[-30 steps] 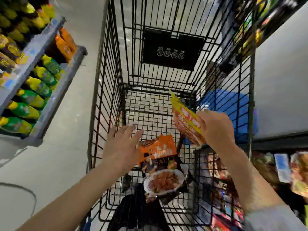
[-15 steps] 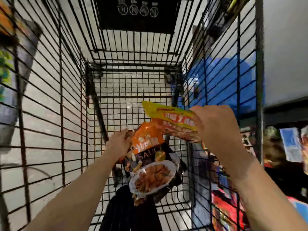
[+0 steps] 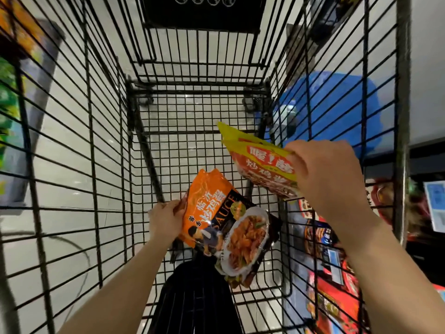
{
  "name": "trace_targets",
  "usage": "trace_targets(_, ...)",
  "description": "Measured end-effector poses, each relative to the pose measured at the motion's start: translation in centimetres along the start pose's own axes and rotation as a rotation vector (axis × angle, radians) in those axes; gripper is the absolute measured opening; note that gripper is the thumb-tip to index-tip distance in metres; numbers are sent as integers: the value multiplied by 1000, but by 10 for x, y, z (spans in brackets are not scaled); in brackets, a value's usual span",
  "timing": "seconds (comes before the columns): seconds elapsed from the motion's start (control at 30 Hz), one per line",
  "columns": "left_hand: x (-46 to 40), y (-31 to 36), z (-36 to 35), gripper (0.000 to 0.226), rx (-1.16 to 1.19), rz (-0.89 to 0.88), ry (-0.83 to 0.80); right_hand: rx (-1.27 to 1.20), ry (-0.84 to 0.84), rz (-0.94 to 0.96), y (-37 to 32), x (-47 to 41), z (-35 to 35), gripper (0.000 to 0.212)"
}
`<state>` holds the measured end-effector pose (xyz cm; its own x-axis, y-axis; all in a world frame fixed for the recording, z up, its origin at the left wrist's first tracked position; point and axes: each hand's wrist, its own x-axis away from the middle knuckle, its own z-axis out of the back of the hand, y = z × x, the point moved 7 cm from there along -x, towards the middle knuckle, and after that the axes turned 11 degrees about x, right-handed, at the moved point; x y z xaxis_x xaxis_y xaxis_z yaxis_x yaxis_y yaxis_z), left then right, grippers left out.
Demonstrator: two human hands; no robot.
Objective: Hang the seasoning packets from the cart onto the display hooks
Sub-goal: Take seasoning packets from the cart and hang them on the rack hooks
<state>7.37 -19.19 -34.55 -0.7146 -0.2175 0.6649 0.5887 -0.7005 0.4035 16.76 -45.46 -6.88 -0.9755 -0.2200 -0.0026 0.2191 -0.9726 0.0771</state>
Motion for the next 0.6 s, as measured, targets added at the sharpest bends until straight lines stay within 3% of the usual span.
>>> trace_targets(0.2, -7, -3, 6, 46, 198, 88, -45, -35, 9, 15, -4, 1, -4, 27)
trace_targets(0.33, -10, -10, 3, 30, 267, 133, -109, -35, 23, 15, -4, 1, -4, 26)
trace_targets(0.43, -4, -10, 2, 13, 444, 107, -104, -49, 27, -6, 0, 0, -4, 27)
trace_targets(0.6, 17, -6, 12, 8, 555, 114, -5, 4, 55, -40, 6, -2, -4, 24)
